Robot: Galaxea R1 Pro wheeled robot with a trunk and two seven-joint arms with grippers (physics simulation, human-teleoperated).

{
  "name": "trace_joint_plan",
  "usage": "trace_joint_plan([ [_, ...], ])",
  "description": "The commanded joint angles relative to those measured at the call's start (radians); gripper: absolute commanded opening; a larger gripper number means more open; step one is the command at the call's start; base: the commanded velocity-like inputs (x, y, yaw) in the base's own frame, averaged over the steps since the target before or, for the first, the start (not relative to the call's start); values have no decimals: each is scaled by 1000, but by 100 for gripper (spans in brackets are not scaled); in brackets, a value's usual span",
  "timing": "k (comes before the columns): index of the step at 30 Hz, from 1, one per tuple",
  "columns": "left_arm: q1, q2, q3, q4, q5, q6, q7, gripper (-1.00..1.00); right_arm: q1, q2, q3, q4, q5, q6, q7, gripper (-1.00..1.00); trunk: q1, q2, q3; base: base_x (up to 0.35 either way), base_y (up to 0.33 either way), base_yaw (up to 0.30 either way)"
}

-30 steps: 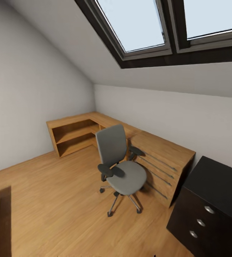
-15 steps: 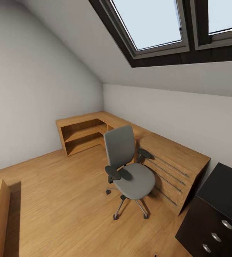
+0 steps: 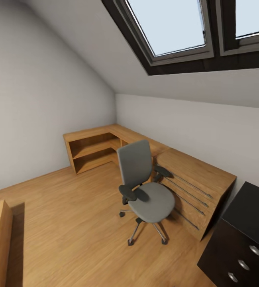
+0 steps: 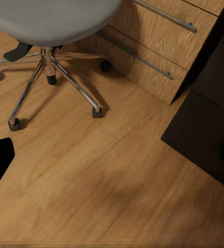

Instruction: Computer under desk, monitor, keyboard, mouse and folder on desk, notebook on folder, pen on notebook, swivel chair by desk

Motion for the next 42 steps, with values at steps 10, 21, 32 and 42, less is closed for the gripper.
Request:
trace_joint_plan([
  [10,-1,3,-6,-1,7,-4,6,100,-1,1,8,1,-3,-1,-6,100,0,-2,-2,0,287,99],
  [21,-1,2,-8,-1,7,-4,6,100,-1,1,8,0,-6,-5,-6,100,0,-2,-1,0,94,266],
  [32,-1,1,-8,-1,7,-4,6,100,-1,3,6,-1,-10,-9,-11,100,0,-2,6,0,3,272],
  [42,-1,2,-7,-1,7,-4,6,100,-1,4,6,-2,-10,-9,-14,100,0,-2,13,125,0,273],
])
